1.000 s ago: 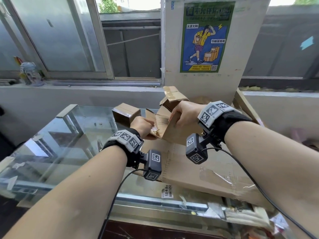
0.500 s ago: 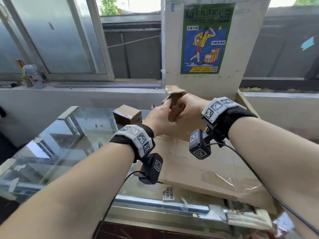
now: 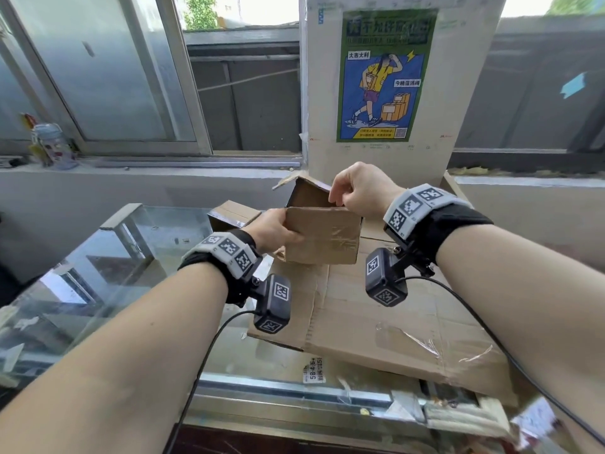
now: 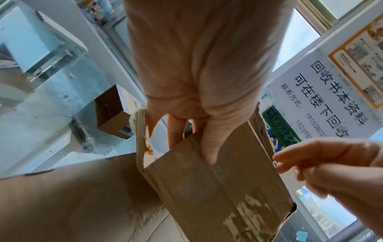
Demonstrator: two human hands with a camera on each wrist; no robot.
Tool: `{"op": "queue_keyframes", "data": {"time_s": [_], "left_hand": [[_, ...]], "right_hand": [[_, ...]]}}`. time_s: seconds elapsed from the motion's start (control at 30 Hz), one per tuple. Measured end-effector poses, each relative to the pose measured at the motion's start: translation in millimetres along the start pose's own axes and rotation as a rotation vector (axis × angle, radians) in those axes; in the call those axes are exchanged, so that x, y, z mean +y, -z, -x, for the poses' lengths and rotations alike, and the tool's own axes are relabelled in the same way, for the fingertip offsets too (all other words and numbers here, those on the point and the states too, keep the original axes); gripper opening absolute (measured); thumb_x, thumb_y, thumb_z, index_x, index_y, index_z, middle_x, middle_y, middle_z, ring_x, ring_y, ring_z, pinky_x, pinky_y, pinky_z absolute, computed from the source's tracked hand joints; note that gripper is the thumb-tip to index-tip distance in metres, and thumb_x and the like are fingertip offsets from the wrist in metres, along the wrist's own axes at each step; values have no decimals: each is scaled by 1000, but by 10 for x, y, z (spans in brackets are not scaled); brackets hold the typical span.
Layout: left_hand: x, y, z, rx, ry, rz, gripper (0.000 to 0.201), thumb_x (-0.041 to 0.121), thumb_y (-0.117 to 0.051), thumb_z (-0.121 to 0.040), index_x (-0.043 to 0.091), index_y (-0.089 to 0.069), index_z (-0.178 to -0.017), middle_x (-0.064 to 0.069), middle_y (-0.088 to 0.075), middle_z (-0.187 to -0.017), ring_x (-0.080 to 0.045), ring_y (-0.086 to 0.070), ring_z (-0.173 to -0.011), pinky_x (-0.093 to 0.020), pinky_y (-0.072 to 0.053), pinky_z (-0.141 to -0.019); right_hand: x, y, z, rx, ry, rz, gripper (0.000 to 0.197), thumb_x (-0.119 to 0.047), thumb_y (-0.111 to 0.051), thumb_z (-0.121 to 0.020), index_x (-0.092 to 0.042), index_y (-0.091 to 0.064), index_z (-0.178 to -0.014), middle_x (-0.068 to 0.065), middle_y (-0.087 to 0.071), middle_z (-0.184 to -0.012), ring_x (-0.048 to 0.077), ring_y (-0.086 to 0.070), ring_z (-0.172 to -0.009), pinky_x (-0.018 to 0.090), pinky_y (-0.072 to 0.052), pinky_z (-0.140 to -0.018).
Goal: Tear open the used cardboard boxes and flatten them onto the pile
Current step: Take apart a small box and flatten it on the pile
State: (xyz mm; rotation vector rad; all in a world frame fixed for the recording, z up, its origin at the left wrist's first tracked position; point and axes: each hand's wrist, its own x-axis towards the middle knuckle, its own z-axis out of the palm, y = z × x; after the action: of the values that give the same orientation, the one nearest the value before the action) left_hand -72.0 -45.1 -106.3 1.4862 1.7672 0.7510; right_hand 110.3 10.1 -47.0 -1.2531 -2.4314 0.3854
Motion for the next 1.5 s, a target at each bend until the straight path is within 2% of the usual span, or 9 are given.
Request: {"op": "queue_keyframes", "data": {"time_s": [0.13,0.27,0.4,0.47,0.57,0.7,0.83,1.03,1.5], "left_hand": [[-13,82,59,-51,93,69,39,3,-66,-84,3,-55,-121,-19,-66,-109,-25,-62,-79,-41,-49,-73],[11,154,90,-35,133,60,36,3,-66,-83,4,-53,-117,-15,-66,-95,-28,-64,-78,-40,-52,-74],[170,206,139,19,38,-155,53,4,-69,-82,9,-48,-130,-8,-60,-102,-16,-59,-71,-21,-55,-64],[258,245,166,78,-57,-415,61,6,-68,-81,19,-44,-136,-3,-56,-113,-14,-53,-81,-10,-43,-55],[366,224,157,113,-153,-725,39,18,-67,-78,26,-59,-115,3,-57,-104,-18,-55,-98,-24,-40,-71],[516,2,91,181,-159,-957,36,52,-57,-85,20,-63,-99,-1,-58,-90,-20,-54,-83,-30,-40,-67],[434,-164,8,67,-156,-770,31,42,-45,-95,20,-64,-106,-6,-64,-101,-24,-57,-87,-30,-41,-70],[303,-176,23,51,-152,-659,29,29,-39,-101,12,-61,-108,-12,-61,-116,-28,-54,-107,-37,-42,-91],[171,-186,54,-51,-135,-463,35,23,-42,-99,34,-54,-130,3,-59,-130,-20,-51,-120,-35,-41,-101]], "right_hand": [[61,28,19,-130,50,315,39,-4,-55,-89,-31,-66,-114,2,-47,-115,20,-39,-112,34,-41,-92],[107,-14,52,-167,105,517,60,0,-52,-90,-38,-44,-136,3,-36,-123,23,-35,-115,39,-41,-97],[87,-93,18,-134,118,469,38,2,-46,-94,-22,-53,-122,6,-48,-113,25,-48,-107,35,-44,-83],[76,-124,13,-119,117,444,32,2,-46,-93,-17,-60,-115,7,-51,-110,27,-53,-102,35,-44,-82],[84,-164,24,-101,140,393,33,2,-50,-92,-16,-66,-115,6,-54,-108,27,-55,-101,36,-45,-86],[17,-240,25,-91,205,373,30,-4,-52,-94,-17,-67,-118,7,-56,-109,25,-56,-102,33,-44,-86],[0,-269,26,-152,198,404,35,-4,-52,-93,-24,-65,-119,5,-53,-109,23,-50,-107,32,-43,-82],[39,-277,82,-290,167,612,54,-4,-37,-96,-39,-40,-137,7,-52,-111,27,-51,-109,35,-40,-72],[41,-446,72,-250,94,446,19,-10,-53,-89,-12,-59,-107,7,-69,-96,29,-61,-90,29,-34,-65]]}}
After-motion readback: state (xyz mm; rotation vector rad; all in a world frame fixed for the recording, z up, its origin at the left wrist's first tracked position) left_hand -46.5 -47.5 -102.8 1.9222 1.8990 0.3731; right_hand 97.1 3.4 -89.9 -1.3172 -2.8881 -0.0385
